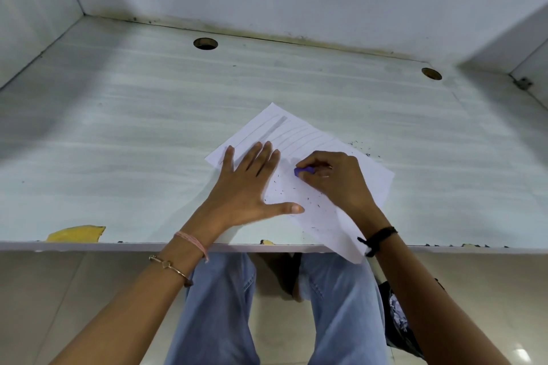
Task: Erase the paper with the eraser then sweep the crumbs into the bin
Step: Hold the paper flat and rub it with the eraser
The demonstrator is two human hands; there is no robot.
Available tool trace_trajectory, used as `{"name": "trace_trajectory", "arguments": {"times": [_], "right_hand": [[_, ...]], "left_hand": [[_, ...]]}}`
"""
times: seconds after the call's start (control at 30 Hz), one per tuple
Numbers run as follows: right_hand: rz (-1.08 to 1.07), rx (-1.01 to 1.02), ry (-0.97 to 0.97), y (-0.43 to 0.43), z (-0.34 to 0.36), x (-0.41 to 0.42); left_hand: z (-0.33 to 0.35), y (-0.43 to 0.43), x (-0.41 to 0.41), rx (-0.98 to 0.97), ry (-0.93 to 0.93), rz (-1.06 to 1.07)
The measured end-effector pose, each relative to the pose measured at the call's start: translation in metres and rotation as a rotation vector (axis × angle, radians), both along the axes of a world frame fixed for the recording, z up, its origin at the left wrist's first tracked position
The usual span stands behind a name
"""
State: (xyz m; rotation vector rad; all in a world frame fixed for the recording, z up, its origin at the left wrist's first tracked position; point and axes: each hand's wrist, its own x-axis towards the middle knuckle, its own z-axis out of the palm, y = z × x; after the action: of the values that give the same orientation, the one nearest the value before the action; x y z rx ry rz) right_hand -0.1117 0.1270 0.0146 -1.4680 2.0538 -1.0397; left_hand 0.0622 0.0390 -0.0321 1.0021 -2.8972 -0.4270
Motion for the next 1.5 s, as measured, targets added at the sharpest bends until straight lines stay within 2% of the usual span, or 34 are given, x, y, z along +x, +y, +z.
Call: {"name": "trace_trajectory", "arguments": {"times": [0.13,0.2,0.3,0.4,0.47,0.6,0.73,0.9,1.07,1.2,1.23,1.37,1.5], "right_hand": [[-0.009,-0.008,-0.058,0.005,-0.002,-0.005],[-0.037,-0.007,-0.074,0.004,-0.003,-0.007],[-0.051,0.019,-0.109,0.001,-0.001,-0.008],[-0.051,0.041,-0.120,-0.002,0.004,-0.010],[-0.015,0.062,-0.090,-0.001,0.004,-0.005],[0.091,0.084,0.002,0.000,0.006,0.001],[-0.083,0.006,0.050,-0.016,0.010,-0.019],[0.177,0.162,0.061,-0.002,0.013,0.014],[-0.059,0.049,0.081,-0.014,0.014,-0.018],[0.195,0.168,0.077,0.001,0.015,0.013],[0.197,0.167,0.068,0.000,0.015,0.011],[-0.058,0.054,0.062,-0.015,0.016,-0.019],[0.174,0.157,0.091,-0.003,0.014,0.006]], "left_hand": [[0.005,0.002,-0.007,0.019,-0.025,0.017],[0.008,0.000,-0.011,-0.041,-0.021,0.026],[0.006,-0.007,-0.019,-0.144,0.056,0.032],[-0.001,-0.010,-0.028,-0.076,0.132,0.019],[-0.003,-0.009,-0.032,-0.029,0.101,0.018],[-0.005,-0.011,-0.032,-0.065,-0.006,-0.016],[-0.005,-0.009,-0.032,-0.058,0.013,0.000],[-0.007,-0.013,-0.033,-0.099,-0.007,-0.030],[-0.008,-0.011,-0.033,-0.057,0.027,-0.006],[-0.009,-0.014,-0.034,-0.113,-0.025,-0.035],[-0.009,-0.014,-0.033,-0.110,-0.026,-0.034],[-0.008,-0.011,-0.033,-0.042,0.037,-0.003],[-0.009,-0.013,-0.034,-0.087,0.001,-0.027]]}}
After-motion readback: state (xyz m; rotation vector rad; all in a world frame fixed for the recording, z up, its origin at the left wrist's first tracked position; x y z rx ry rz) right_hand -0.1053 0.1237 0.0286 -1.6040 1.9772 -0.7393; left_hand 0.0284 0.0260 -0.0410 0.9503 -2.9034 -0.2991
